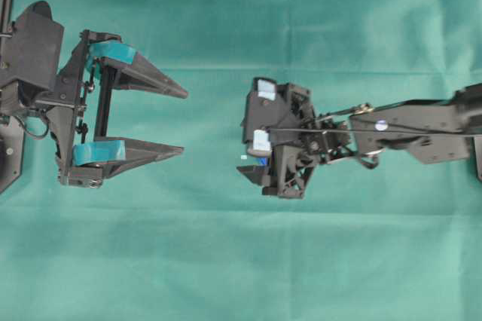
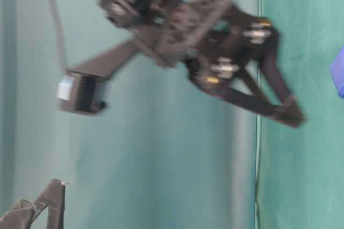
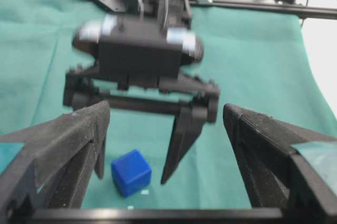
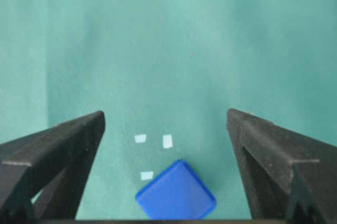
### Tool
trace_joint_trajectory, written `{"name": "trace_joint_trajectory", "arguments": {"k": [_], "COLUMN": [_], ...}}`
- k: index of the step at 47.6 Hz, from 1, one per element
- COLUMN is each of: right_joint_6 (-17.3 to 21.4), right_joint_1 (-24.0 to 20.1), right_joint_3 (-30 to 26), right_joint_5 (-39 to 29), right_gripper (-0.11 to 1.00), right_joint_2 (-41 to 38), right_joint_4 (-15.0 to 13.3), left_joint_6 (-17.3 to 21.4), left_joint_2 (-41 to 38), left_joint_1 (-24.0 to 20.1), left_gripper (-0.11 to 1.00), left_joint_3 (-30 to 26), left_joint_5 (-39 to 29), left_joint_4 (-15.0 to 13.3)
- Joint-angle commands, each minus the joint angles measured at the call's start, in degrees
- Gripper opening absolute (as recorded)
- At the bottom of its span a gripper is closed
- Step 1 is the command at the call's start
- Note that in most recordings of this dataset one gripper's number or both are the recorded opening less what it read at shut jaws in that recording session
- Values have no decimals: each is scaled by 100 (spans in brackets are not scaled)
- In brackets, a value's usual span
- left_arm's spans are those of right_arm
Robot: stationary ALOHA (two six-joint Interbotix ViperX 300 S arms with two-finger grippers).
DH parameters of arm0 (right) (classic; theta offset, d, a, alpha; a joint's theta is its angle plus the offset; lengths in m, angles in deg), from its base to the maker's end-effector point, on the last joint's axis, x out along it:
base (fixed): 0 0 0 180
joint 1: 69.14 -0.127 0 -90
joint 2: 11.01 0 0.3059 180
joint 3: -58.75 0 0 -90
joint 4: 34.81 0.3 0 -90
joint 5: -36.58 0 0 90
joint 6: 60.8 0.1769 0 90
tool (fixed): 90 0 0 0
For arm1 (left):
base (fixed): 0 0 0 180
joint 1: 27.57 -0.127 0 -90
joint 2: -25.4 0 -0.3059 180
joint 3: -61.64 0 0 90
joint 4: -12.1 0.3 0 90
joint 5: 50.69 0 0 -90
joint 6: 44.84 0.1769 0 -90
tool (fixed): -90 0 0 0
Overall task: Handover the blue block to the right arm after grasping it with the left arm, then place it in the designated position.
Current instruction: 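Open the right gripper and retract it to the right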
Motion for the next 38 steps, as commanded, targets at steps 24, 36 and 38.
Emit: {"name": "trace_joint_trajectory", "arguments": {"k": [24,36,38], "right_joint_6": [-44,-44,-53], "right_joint_1": [-44,-44,-53], "right_joint_3": [-141,-88,-88], "right_joint_5": [-984,-1143,-1143], "right_gripper": [92,92,92], "right_joint_2": [1617,1907,1907], "right_joint_4": [-167,-176,-185], "left_joint_6": [0,-9,-9], "left_joint_2": [26,35,35], "left_joint_1": [9,0,0], "left_gripper": [100,100,100], "left_joint_3": [-97,-97,-97], "left_joint_5": [26,26,26], "left_joint_4": [9,9,9]}}
